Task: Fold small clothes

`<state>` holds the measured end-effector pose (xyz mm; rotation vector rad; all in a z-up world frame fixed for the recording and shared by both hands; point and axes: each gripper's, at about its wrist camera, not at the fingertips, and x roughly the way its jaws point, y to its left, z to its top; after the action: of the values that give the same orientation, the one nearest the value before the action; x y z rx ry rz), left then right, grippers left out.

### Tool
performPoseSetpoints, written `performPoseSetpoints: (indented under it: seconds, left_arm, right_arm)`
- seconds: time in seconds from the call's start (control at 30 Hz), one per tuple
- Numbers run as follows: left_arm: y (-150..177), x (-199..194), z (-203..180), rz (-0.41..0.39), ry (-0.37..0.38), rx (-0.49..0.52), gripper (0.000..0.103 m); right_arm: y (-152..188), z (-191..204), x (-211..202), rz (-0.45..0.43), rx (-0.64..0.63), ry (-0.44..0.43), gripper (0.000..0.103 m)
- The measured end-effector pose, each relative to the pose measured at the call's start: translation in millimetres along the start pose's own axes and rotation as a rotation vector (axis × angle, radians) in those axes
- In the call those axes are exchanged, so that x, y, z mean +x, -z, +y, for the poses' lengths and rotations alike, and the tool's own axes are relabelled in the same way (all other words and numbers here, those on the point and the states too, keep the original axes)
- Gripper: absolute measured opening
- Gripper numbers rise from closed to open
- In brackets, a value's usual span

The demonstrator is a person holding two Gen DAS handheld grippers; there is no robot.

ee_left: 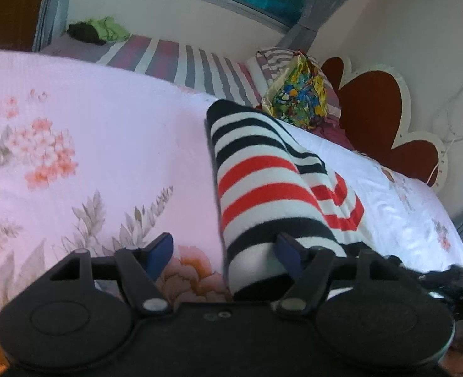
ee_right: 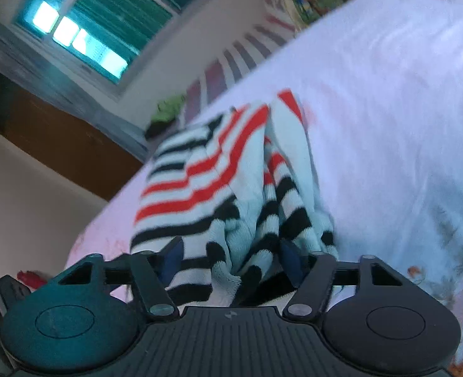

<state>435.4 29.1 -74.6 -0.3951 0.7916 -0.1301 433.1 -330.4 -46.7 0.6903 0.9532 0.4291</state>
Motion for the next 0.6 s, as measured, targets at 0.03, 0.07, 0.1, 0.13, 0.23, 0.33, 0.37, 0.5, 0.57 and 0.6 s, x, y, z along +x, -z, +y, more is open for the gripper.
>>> performPoseSetpoints:
  seconds: [0.03, 0.07, 0.1, 0.13, 0.23, 0.33, 0.37, 0.5, 0.57, 0.6]
  left_arm:
    - [0, 3, 2, 0.005, 0.006, -0.014, 0.071]
    - [1, 5, 2, 0.009, 0.010, -0.022, 0.072]
    - [1, 5, 3, 0.012, 0.010, -0.024, 0.073]
    - [1, 6, 4, 0.011, 0.010, -0.025, 0.073]
    - [-2, 3, 4, 0.000, 0.006, -0.023, 0.074]
    - [-2, 2, -2, 0.002, 0.005, -0.013, 0.073]
    - [-2, 3, -6, 0.002, 0.004, -0.003, 0.071]
    - [-2, 14, -34, 0.022, -0.014, 0.095, 0.073]
    - [2, 21, -48, 0.025, -0.051, 0.154, 0.074]
    - [3, 23, -51, 0.022, -0.061, 0.171, 0.076]
  right_arm:
    - [-2, 1, 4, 0.009, -0.012, 0.001, 0.047]
    - [-2, 4, 11, 0.020, -0.031, 0.009, 0.040]
    - [-3, 8, 17, 0.029, -0.059, 0.037, 0.023]
    - [-3, 14, 20, 0.025, -0.107, 0.061, 0.021]
    - [7, 40, 19, -0.034, -0.290, 0.127, 0.017]
    - [14, 57, 2, -0.126, -0.459, 0.163, 0.017]
    - [14, 59, -7, -0.153, -0.487, 0.158, 0.017]
    - [11, 35, -17, -0.162, -0.407, 0.147, 0.016]
    - [14, 13, -4, -0.099, -0.354, 0.156, 0.016]
    - [17, 3, 1, -0.085, -0.328, 0.152, 0.016]
